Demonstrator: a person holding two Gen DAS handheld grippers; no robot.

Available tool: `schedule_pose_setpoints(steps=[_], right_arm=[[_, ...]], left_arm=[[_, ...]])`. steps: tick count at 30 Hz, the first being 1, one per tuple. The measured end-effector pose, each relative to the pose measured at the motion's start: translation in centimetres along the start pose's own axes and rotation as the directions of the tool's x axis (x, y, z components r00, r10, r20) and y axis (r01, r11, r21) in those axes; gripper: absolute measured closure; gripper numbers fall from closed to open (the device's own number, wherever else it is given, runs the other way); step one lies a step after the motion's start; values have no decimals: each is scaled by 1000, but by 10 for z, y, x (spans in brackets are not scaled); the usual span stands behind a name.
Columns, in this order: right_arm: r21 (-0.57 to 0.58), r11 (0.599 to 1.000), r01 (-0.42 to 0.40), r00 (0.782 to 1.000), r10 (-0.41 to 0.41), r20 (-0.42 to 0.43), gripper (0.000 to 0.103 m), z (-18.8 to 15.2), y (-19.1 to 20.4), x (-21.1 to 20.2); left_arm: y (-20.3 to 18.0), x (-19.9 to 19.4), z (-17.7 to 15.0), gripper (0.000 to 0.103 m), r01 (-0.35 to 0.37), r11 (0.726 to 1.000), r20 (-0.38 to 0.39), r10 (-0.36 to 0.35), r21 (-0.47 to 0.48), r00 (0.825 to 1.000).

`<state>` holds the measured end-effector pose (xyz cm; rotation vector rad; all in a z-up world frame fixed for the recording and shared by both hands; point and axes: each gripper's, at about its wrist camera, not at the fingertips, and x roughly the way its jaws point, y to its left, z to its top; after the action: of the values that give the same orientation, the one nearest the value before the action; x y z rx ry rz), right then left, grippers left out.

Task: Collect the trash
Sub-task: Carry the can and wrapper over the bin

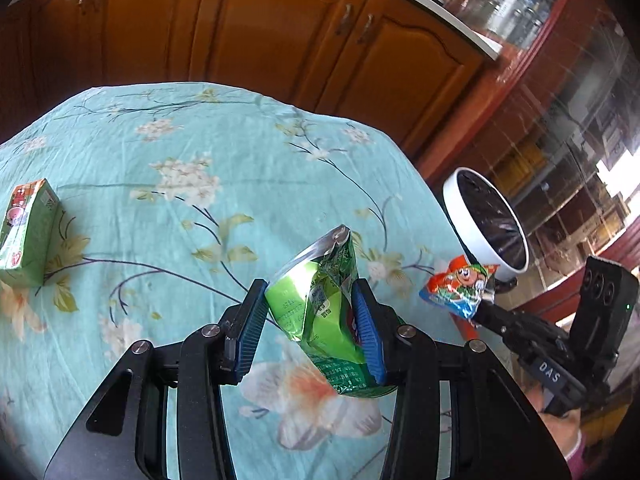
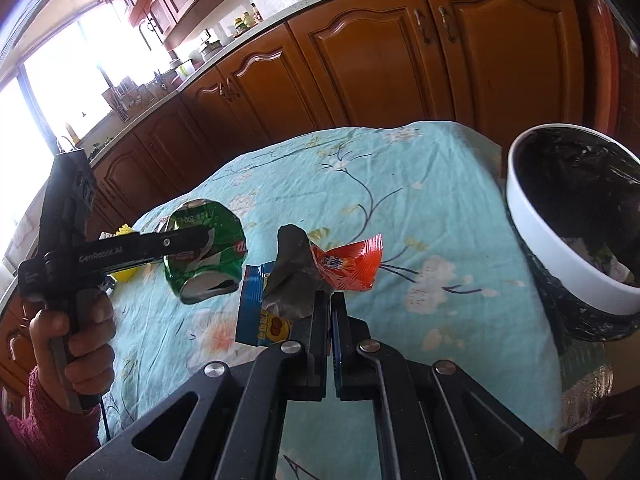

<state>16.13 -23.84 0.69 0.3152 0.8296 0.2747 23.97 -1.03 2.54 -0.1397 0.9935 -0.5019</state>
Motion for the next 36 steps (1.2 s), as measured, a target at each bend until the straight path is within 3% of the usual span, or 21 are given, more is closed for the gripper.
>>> schedule_pose_setpoints(steps=[12,36], right_arm=[[67,996,57,996,-62,70,101,-18,-43,-57],[147,981,126,980,-147,137,101,-17,-105,-104]], left_arm=[[-75,8,-23,61,2,984,-45,6,179,999],[-167,33,-12,61,51,949,-55,-35,310,998]])
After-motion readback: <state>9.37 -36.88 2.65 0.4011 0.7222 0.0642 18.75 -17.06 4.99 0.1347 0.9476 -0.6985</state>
